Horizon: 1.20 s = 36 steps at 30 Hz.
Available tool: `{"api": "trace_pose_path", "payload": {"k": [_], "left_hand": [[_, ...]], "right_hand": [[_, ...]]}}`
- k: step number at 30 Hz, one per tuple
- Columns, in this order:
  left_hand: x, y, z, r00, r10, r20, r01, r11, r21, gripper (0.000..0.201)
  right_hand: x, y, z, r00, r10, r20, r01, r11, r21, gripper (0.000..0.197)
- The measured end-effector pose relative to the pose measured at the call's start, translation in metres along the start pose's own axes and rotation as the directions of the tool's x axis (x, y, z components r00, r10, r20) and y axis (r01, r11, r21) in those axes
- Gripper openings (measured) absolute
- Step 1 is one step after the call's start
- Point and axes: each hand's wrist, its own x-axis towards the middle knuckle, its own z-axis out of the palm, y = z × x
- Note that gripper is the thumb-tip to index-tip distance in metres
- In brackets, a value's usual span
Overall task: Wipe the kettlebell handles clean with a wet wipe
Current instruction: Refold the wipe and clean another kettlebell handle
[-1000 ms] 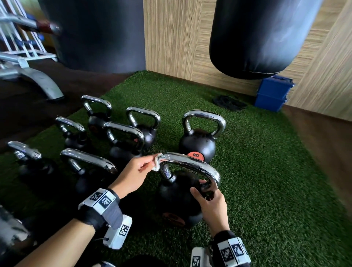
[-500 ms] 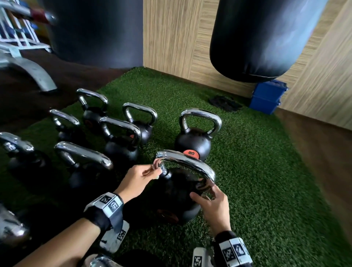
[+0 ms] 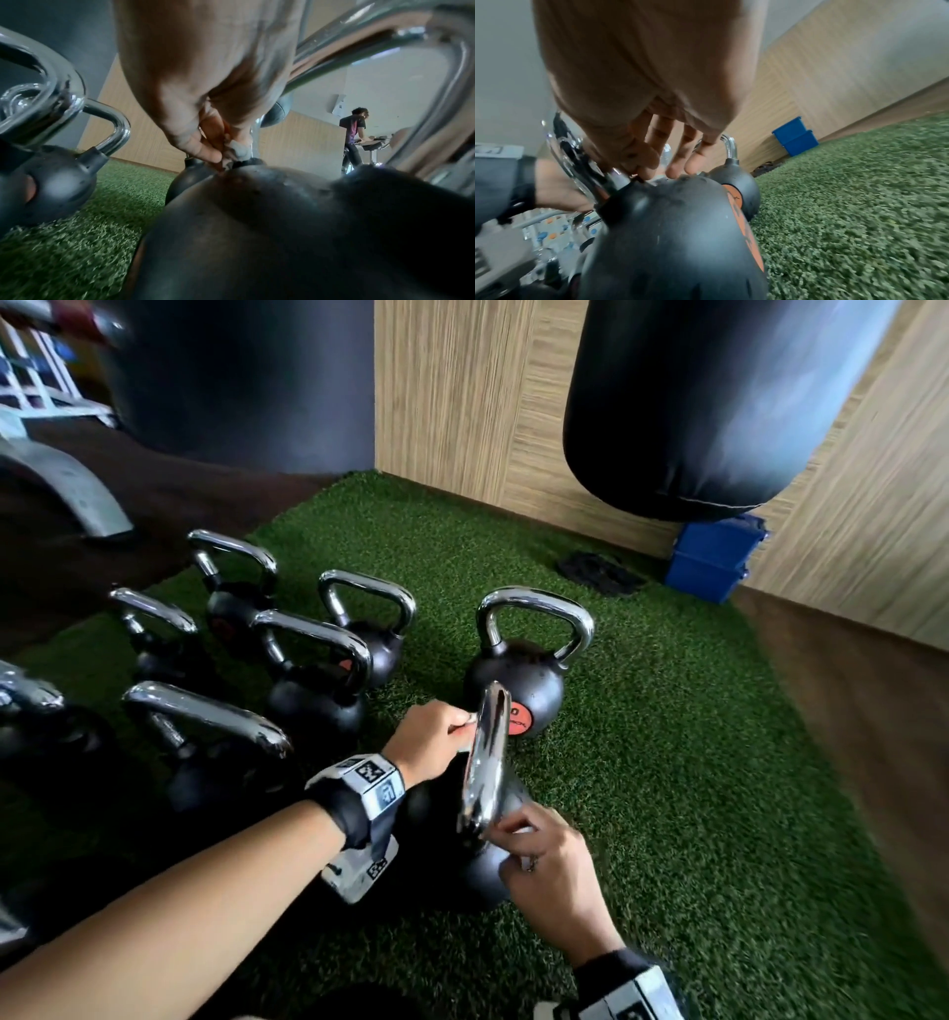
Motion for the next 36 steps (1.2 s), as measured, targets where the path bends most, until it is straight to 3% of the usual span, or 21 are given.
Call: {"api": "trace_pose_path", "payload": {"k": [3,7,9,11,16,18,21,25,27,30,32,36], "left_hand": [[0.01,0.001,-0.006,0.988,0.017,0.155,-0.021,0.999,0.026,0.036],[0.017,-0.014,-0.019,0.929,0.031,0.368,0.023,0.99,-0.142,0.033],[0.015,-0.018,-0.016,0.944,0.086,0.32,-0.044,0.99,-0.136,0.027],[0.011,-0.02,-0.009,0.971,0.087,0.224,-0.058,0.989,-0.133,0.031],[0.02,-0.011,-0.01,0.987,0.091,0.133,-0.083,0.995,-0.058,0.034],[0.025,-0.006,-0.013,0.995,0.081,0.061,-0.073,0.99,-0.118,0.026],[0.023,-0.002,-0.012,0.997,0.075,0.005,-0.074,0.987,-0.143,0.031],[0.028,-0.006,-0.015,0.991,0.128,0.046,-0.123,0.988,-0.09,0.025],[0.033,-0.004,-0.021,0.994,0.106,0.032,-0.096,0.967,-0.235,0.021],[0.032,0.0,-0.029,0.993,0.049,0.112,0.017,0.853,-0.522,0.021],[0.023,0.0,-0.035,0.981,0.052,0.187,0.065,0.818,-0.571,0.031],[0.013,0.006,-0.048,0.968,0.051,0.244,0.109,0.793,-0.599,0.02]], "right_hand": [[0.017,0.002,0.002,0.999,0.018,0.035,-0.018,1.0,0.004,0.019],[0.052,0.014,0.005,0.98,0.178,-0.087,-0.171,0.982,0.079,0.022],[0.064,0.015,0.016,0.961,0.273,0.043,-0.275,0.959,0.066,0.053],[0.067,0.015,0.027,0.931,0.337,0.14,-0.345,0.938,0.036,0.071],[0.065,0.024,0.032,0.922,0.362,0.138,-0.372,0.926,0.055,0.077],[0.066,0.025,0.034,0.924,0.363,0.122,-0.372,0.926,0.06,0.077],[0.065,0.027,0.037,0.922,0.373,0.108,-0.382,0.921,0.078,0.077],[0.065,0.031,0.039,0.915,0.392,0.102,-0.4,0.913,0.084,0.078],[0.066,0.033,0.04,0.916,0.391,0.092,-0.399,0.912,0.091,0.078],[0.066,0.034,0.042,0.914,0.397,0.083,-0.404,0.91,0.094,0.076],[0.066,0.035,0.043,0.912,0.402,0.08,-0.409,0.908,0.092,0.077],[0.068,0.038,0.045,0.91,0.407,0.074,-0.412,0.907,0.086,0.077]]}}
